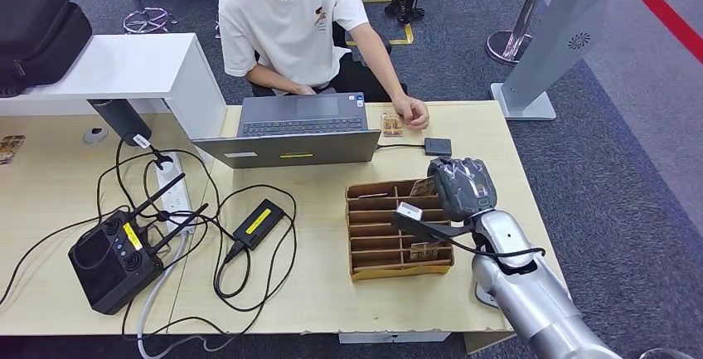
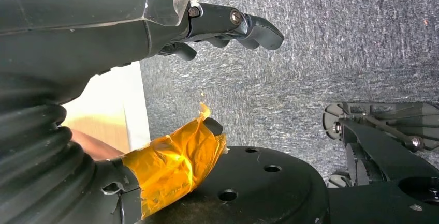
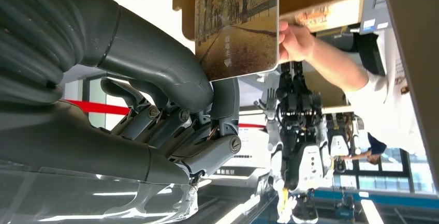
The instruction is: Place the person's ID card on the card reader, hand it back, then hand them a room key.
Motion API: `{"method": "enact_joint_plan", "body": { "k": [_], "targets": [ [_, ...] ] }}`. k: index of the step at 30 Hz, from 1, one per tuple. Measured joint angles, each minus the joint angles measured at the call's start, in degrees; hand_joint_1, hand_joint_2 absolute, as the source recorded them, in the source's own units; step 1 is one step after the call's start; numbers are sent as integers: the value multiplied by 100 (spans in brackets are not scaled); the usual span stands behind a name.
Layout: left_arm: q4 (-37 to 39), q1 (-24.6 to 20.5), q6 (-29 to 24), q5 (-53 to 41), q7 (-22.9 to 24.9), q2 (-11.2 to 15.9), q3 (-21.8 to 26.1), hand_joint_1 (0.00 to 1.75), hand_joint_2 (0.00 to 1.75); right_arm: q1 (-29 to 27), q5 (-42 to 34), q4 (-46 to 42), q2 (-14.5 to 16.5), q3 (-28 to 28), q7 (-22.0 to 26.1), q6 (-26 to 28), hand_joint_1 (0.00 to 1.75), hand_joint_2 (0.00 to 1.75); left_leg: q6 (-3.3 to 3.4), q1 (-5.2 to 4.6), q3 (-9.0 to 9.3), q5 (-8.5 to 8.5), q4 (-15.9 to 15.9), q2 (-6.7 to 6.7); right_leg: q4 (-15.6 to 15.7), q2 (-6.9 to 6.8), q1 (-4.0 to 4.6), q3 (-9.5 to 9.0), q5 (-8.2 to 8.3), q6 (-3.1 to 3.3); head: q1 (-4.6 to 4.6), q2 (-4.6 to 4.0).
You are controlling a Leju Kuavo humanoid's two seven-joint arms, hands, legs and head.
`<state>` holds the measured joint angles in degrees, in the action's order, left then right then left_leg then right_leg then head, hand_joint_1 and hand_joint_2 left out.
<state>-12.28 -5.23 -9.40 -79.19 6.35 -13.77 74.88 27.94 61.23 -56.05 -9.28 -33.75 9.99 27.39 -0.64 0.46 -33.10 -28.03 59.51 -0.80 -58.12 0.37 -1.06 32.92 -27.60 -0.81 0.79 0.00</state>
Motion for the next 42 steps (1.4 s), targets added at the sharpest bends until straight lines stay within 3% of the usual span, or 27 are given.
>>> {"method": "enact_joint_plan", "body": {
  "k": [12, 42],
  "targets": [
    [1, 0, 4, -26, 5, 1, -40, 0, 175, -149, 167, -453, -19, 128, -74, 566, 175, 175, 0, 0, -1, 0, 0, 0, 0, 0, 0, 2, 0, 0, 1, 0],
    [2, 0, 62, -66, 5, 18, -73, 0, 175, -133, 215, -805, -19, 239, -80, 563, 175, 175, 0, 0, -4, 0, 0, -1, 0, -1, 0, 2, 0, 0, -1, 0]
  ]
}}
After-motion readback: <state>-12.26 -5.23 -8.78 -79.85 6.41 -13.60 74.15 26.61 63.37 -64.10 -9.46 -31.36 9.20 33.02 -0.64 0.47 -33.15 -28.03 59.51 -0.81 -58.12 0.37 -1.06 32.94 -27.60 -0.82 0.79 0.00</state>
